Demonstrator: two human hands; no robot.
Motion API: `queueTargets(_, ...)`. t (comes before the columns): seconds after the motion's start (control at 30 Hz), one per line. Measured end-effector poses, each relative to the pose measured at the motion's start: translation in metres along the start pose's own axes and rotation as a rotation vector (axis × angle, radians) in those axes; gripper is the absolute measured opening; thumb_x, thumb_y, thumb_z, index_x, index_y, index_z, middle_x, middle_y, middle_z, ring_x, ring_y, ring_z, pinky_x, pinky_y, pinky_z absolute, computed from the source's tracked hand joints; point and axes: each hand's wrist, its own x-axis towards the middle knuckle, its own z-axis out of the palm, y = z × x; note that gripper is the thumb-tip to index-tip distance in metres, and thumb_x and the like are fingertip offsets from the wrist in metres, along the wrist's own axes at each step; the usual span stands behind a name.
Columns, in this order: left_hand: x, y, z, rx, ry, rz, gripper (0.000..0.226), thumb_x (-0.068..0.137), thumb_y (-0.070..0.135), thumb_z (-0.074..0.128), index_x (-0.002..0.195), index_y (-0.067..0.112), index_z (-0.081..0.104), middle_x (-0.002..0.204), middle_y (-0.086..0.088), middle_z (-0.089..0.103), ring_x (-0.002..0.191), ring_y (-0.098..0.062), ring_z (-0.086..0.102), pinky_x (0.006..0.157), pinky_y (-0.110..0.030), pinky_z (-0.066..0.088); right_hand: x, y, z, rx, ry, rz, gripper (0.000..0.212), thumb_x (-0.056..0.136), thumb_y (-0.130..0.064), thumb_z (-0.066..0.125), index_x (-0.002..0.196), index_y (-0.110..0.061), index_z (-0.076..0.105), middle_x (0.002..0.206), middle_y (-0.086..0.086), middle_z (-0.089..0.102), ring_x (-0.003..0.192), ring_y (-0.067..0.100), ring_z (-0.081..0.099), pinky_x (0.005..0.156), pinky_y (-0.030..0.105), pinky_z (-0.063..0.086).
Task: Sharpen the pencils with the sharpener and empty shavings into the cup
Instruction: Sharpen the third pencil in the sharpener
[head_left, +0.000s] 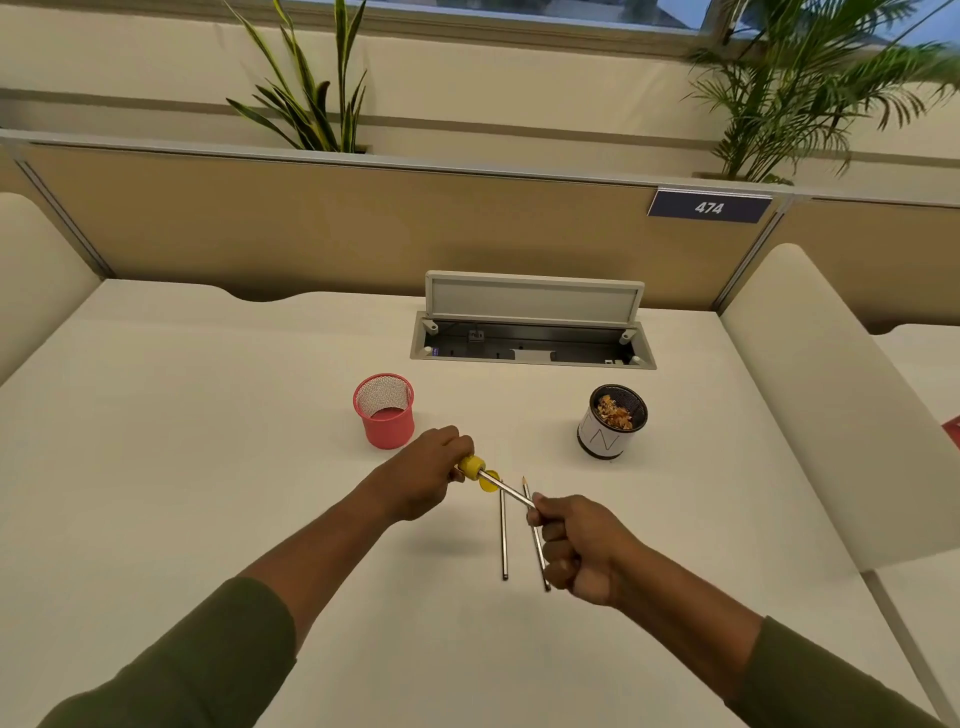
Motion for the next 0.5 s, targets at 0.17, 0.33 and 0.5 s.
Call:
queueTargets(0.17, -0.003, 0.000, 0.001, -0.041, -0.071, -0.032, 0.012, 0.091, 0.007, 0.051, 0.095, 0.019, 0.052, 0.092, 0.003, 0.051, 0.081, -0.016, 0.047, 0.074, -0.034, 0.047, -0.011, -0.001, -0.004, -0.628, 0.070, -0.430, 0.026, 0.096, -0.025, 0.051, 0.081, -0.009, 0.066, 0.055, -0.002, 0.042, 0.047, 0.016, 0.036, 0.045, 0.026, 0.029)
queueTargets(0.33, -0.003, -0.002, -0.004, -0.065, -0.107, -0.039, 0.011, 0.091, 0.008, 0.050, 0.095, 0.017, 0.055, 0.091, 0.002, 0.054, 0.081, -0.018, 0.050, 0.074, -0.035, 0.048, -0.002, 0.008, -0.027, -1.588, 0.189, -1.161, 0.016, 0.096, -0.024, 0.043, 0.092, -0.013, 0.053, 0.070, 0.003, 0.053, 0.057, 0.022, 0.047, 0.049, 0.031, 0.036)
queueTargets(0.5, -0.002, 0.005, -0.003, -0.106, -0.062, -0.073, 0.012, 0.090, 0.006, 0.053, 0.096, 0.015, 0.056, 0.093, 0.000, 0.058, 0.083, -0.019, 0.054, 0.075, -0.037, 0.050, 0.012, 0.006, -0.042, -1.747, 0.265, -1.421, 0.021, 0.098, -0.024, 0.047, 0.094, -0.008, 0.059, 0.059, 0.003, 0.047, 0.042, 0.021, 0.040, 0.037, 0.031, 0.029)
